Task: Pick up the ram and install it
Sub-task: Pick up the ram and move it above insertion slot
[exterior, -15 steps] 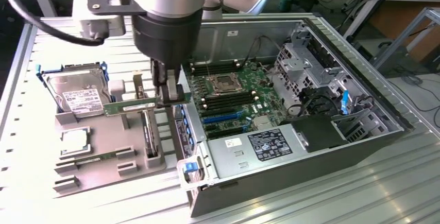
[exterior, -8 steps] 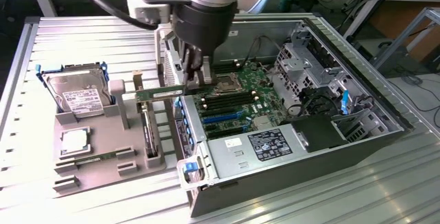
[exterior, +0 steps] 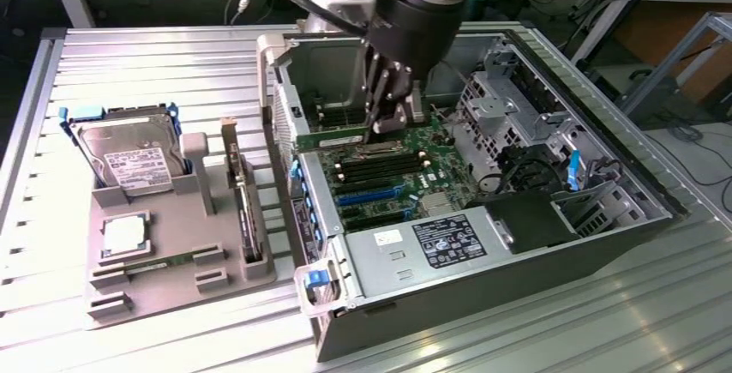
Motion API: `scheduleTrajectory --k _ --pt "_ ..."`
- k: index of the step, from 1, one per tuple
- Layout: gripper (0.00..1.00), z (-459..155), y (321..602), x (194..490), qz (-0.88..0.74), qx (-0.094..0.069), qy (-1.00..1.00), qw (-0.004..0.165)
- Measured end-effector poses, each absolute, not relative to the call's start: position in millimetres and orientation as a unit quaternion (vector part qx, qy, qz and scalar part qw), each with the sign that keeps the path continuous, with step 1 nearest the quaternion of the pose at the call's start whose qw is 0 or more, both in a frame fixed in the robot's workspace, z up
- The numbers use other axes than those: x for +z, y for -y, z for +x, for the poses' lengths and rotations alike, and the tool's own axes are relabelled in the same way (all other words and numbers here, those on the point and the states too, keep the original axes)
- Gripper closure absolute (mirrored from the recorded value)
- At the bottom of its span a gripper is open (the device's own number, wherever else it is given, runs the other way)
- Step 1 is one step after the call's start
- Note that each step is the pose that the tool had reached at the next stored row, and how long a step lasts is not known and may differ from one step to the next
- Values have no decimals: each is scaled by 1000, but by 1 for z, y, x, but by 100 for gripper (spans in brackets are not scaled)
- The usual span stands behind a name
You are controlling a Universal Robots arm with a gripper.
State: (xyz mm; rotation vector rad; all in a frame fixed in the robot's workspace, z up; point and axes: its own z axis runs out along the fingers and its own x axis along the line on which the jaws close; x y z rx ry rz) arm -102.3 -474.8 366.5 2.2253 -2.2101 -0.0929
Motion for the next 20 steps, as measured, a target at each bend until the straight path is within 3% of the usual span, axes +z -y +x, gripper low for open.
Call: scheduleTrajectory --k 11,20 --pt "86 -24 462 367 709 -30 704 2" --pt "86 -12 432 363 705 -30 709 2"
